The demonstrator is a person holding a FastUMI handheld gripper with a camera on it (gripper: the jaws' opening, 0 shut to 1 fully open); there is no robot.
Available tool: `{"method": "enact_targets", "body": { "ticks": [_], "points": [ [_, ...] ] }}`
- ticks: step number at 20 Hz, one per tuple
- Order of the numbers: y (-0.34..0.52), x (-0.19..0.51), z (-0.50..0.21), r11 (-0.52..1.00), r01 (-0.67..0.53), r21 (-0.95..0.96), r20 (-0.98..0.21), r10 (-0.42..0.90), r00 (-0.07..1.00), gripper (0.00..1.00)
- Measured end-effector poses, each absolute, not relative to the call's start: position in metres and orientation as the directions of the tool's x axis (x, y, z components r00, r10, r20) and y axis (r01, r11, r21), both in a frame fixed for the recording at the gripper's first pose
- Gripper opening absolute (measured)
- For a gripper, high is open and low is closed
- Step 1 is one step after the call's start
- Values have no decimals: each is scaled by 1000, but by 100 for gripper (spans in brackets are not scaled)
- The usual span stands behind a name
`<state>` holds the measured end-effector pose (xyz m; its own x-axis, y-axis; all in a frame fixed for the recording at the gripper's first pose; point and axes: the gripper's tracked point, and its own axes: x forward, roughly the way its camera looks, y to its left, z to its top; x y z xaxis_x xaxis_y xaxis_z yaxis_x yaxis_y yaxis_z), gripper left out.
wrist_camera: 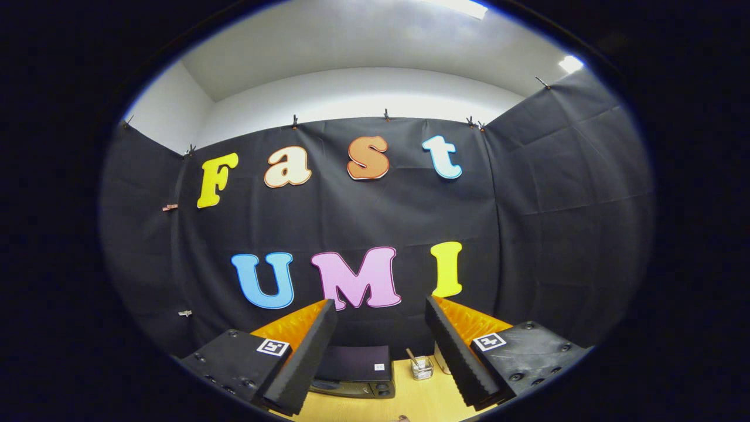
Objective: Open the toaster oven, put the food inside, and close the toaster oven door.
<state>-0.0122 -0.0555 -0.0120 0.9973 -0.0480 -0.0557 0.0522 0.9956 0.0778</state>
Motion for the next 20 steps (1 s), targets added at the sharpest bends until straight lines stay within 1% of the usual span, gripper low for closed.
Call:
{"method": "enact_targets", "body": {
  "ticks": [4, 8, 12, 20],
  "points": [
    [-49, -16, -10, 997, 35, 64, -55, -32, 998, 98],
    [-60, -21, -10, 997, 61, 40, -65, -58, 996, 98],
    [-63, -25, -10, 996, 67, 59, -64, -63, 996, 98],
    [-56, -27, -9, 998, 52, 29, -69, -50, 996, 98]
  ]
}}
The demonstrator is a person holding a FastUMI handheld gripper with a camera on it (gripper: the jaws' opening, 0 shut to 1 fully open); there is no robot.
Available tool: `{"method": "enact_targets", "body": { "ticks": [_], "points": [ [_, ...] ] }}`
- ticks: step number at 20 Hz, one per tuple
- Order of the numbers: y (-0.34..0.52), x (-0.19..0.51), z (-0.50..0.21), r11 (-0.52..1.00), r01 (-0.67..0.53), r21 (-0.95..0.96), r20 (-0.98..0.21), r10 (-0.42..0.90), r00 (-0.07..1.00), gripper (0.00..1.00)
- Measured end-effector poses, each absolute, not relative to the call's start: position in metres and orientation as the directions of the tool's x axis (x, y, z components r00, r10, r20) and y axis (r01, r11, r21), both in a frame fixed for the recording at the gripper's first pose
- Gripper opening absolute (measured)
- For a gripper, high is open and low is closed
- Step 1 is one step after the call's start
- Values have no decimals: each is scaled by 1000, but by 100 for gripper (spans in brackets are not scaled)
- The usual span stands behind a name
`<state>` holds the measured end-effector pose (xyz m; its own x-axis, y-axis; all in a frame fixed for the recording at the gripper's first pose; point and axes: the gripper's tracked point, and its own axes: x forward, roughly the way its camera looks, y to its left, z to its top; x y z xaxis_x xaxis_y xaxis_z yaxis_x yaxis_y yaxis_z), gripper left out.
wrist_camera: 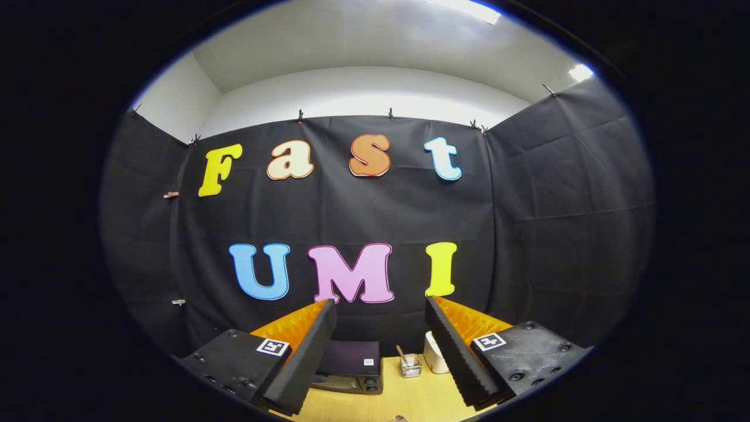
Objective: Open the toaster oven, put the food inside, and close the toaster oven door.
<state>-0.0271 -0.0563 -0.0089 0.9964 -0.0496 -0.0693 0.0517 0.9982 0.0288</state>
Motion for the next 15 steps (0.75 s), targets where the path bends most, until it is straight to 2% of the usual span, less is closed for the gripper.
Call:
{"method": "enact_targets", "body": {
  "ticks": [15],
  "points": [
    [-52, -27, -5, 999, 48, 19, -71, -47, 996, 98]
  ]
}}
